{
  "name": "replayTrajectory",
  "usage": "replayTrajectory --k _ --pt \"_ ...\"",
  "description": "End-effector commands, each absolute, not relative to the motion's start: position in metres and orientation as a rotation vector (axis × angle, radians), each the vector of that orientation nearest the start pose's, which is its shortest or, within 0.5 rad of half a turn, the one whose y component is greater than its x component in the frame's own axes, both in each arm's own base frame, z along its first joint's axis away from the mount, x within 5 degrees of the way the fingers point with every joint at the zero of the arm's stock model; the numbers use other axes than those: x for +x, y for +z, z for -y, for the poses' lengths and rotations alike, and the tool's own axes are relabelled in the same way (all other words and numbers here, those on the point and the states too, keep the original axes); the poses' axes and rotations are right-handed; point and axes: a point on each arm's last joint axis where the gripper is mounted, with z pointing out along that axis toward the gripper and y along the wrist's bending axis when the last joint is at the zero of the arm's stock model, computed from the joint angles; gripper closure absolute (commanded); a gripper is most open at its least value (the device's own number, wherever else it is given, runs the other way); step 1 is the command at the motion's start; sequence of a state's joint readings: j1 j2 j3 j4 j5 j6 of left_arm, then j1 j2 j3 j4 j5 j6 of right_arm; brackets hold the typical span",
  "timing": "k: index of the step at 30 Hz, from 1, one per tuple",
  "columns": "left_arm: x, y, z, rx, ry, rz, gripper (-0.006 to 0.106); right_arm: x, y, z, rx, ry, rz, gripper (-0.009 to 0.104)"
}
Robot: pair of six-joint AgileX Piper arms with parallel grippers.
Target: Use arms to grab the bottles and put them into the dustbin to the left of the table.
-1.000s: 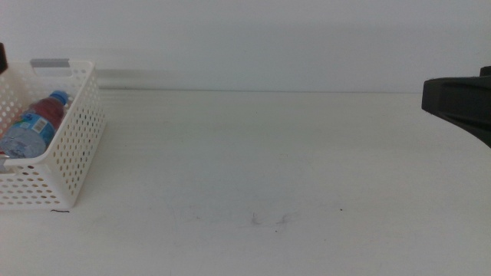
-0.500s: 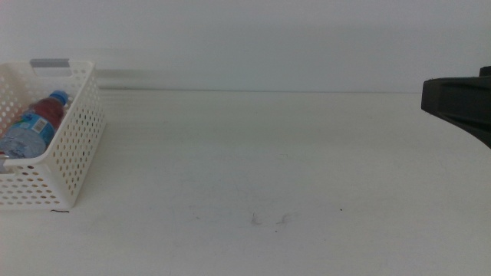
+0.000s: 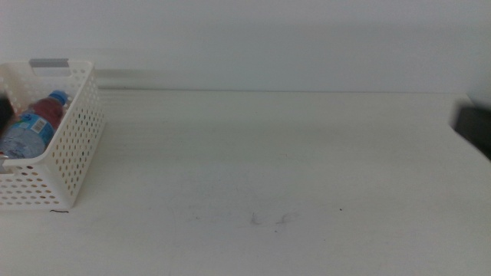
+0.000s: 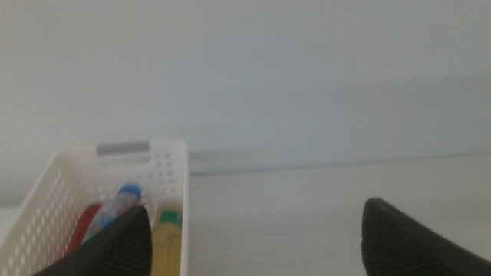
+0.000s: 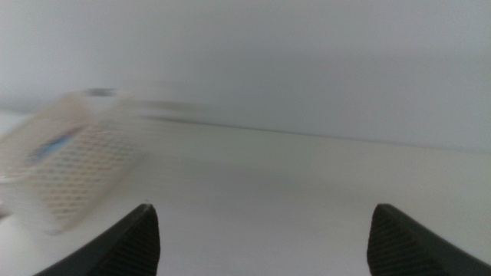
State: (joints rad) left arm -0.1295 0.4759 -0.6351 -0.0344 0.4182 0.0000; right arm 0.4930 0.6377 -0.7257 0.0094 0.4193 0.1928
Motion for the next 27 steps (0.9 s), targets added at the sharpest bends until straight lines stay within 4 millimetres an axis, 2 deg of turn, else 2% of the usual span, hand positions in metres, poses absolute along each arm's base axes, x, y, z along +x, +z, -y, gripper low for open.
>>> replayTrajectory --k 1,6,9,12,16,27 --pt "0.088 0.320 0.011 0.063 -0.125 -1.690 0.007 0.102 0.336 -0.043 -0.173 0.437 -1.817 0.004" --pt "0.069 0.256 0.005 0.007 -0.091 -1.771 0.007 0.081 0.258 -0.016 0.022 0.289 -1.877 0.004" --pt "0.060 0.230 0.003 -0.012 -0.078 -1.783 0.007 0.068 0.229 -0.008 0.095 0.231 -1.858 0.004" --pt "0.053 0.211 0.003 -0.016 -0.074 -1.757 0.007 0.059 0.209 -0.004 0.132 0.186 -1.820 0.004" --pt "0.054 0.188 0.003 -0.018 -0.073 -1.788 0.007 0.054 0.184 0.001 0.155 0.111 -1.810 0.004" --pt "0.054 0.185 0.003 -0.020 -0.071 -1.797 0.007 0.054 0.185 0.002 0.150 0.085 -1.791 0.004"
